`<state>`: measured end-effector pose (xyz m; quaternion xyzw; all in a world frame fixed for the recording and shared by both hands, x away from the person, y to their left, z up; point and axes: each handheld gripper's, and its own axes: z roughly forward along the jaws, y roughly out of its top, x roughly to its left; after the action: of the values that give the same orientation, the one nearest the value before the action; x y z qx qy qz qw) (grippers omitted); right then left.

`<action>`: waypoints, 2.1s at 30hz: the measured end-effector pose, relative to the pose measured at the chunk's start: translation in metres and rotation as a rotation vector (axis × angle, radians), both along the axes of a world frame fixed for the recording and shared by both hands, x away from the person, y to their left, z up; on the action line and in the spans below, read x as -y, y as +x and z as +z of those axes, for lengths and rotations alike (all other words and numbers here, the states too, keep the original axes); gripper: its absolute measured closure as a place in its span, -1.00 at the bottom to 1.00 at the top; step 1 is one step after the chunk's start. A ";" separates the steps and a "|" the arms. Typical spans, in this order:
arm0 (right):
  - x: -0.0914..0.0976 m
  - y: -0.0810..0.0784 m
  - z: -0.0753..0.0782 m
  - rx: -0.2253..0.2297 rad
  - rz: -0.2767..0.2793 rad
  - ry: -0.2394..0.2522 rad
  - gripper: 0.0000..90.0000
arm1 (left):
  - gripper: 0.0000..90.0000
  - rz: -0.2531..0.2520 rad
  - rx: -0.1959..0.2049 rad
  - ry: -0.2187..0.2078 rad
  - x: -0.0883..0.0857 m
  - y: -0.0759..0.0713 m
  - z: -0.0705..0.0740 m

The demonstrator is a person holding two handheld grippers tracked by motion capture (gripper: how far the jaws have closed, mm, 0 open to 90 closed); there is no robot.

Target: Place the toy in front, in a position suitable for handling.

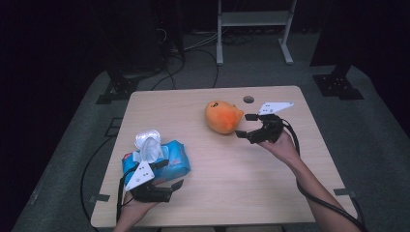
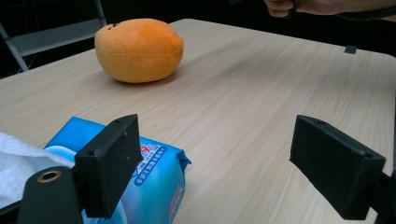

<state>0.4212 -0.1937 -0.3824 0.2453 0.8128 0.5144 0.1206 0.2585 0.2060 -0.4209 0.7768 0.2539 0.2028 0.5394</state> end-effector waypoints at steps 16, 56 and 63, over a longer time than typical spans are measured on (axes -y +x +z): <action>-0.036 0.050 -0.014 -0.011 -0.007 0.000 -0.52 | -0.71 0.001 0.009 -0.010 -0.003 -0.001 0.000; -0.056 0.065 -0.030 -0.048 -0.093 -0.074 0.88 | -0.73 0.026 -0.020 -0.040 -0.013 0.004 -0.004; -0.047 0.042 -0.011 -0.065 0.032 -0.097 0.88 | -0.73 0.034 -0.014 -0.047 -0.014 0.003 -0.002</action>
<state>0.4634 -0.1469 -0.3930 0.2427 0.8440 0.4682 0.0978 0.2612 0.2201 -0.4227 0.7609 0.2756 0.2005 0.5522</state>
